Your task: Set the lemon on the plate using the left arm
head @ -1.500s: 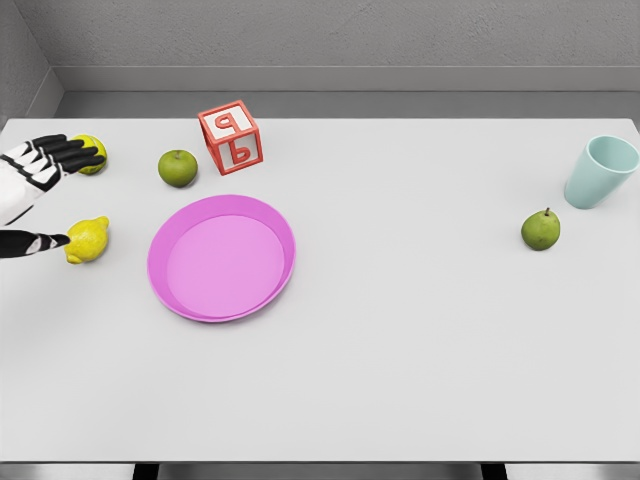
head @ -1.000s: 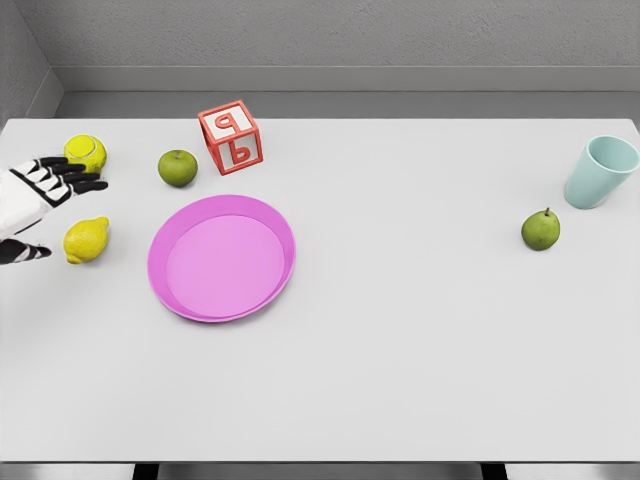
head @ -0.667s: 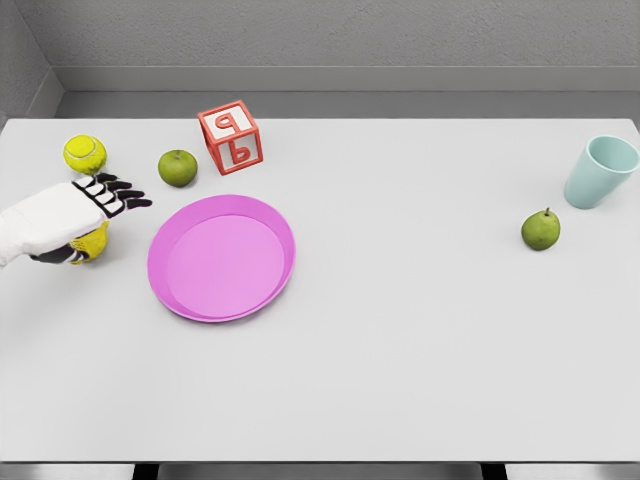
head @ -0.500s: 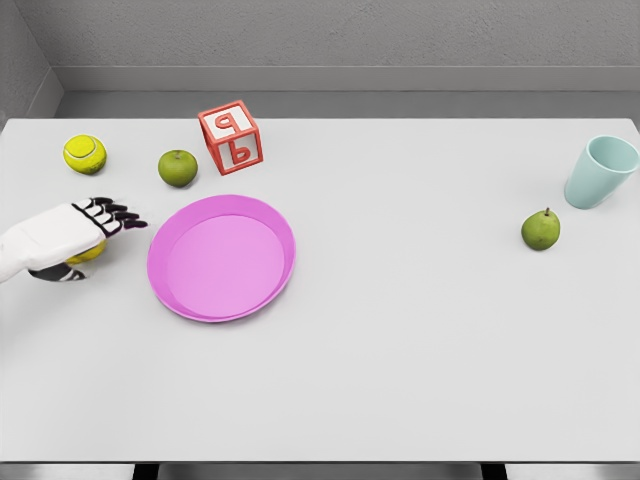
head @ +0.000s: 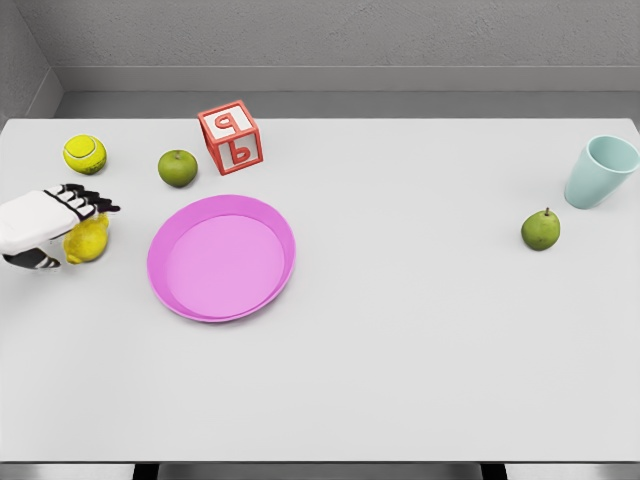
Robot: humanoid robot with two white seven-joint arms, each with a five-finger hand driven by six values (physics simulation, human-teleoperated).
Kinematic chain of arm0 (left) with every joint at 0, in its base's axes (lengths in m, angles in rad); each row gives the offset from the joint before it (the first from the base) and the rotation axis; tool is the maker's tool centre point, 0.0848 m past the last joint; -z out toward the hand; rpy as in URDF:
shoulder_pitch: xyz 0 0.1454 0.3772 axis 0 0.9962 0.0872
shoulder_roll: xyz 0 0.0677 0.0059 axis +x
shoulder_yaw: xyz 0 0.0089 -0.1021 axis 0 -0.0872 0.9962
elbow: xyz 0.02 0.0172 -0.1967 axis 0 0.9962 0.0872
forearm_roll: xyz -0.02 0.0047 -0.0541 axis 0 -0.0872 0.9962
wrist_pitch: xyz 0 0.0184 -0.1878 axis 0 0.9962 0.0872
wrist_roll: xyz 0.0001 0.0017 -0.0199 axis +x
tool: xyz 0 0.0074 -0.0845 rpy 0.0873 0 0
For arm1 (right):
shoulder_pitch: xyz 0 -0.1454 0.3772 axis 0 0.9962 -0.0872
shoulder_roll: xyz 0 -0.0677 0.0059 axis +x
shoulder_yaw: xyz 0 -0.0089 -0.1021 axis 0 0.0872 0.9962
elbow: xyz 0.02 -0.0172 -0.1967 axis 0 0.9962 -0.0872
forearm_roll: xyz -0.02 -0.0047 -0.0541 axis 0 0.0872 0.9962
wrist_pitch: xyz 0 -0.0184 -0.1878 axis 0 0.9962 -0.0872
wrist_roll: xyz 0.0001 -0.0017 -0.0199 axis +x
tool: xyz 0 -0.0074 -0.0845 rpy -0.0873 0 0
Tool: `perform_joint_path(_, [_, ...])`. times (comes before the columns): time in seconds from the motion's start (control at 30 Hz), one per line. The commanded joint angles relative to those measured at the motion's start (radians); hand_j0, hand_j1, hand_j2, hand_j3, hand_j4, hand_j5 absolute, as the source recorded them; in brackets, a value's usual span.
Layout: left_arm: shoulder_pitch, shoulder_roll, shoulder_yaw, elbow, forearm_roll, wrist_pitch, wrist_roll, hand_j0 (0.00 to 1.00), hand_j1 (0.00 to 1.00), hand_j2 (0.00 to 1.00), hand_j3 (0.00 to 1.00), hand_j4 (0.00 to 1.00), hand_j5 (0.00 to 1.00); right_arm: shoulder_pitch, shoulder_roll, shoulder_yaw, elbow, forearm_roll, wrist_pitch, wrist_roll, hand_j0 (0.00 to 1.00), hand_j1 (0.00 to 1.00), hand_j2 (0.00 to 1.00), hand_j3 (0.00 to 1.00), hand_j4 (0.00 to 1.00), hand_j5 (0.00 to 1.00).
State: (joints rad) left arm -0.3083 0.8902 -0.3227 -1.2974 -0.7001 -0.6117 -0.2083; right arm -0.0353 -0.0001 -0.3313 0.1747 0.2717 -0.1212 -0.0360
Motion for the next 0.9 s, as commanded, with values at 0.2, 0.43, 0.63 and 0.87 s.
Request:
perform_joint_path(0.2, [-0.005, -0.022, -0.010, 0.000, -0.001, 0.001, -0.002, 1.00, 1.00, 1.00, 1.00, 1.00, 1.00, 0.000, 0.000, 0.000, 0.000, 0.000, 0.000, 0.001, 1.00, 1.00, 1.00, 1.00, 1.00, 1.00])
perform_joint_path(0.43, [-0.003, -0.020, -0.022, 0.009, -0.024, 0.001, -0.003, 0.93, 0.93, 0.93, 0.93, 0.93, 0.93, 0.000, 0.000, 0.000, 0.000, 0.000, 0.000, 0.001, 1.00, 1.00, 1.00, 1.00, 1.00, 1.00])
perform_joint_path(0.63, [-0.002, -0.016, -0.030, 0.009, -0.036, 0.001, -0.003, 0.82, 0.82, 0.82, 0.82, 0.82, 0.82, 0.000, 0.000, 0.000, 0.000, 0.000, 0.000, 0.001, 1.00, 1.00, 1.00, 1.00, 1.00, 1.00])
perform_joint_path(0.87, [-0.003, -0.013, -0.030, 0.007, -0.045, 0.001, -0.003, 0.72, 0.72, 0.72, 0.72, 0.72, 0.72, 0.000, 0.000, 0.000, 0.000, 0.000, 0.000, 0.001, 1.00, 1.00, 1.00, 1.00, 1.00, 1.00])
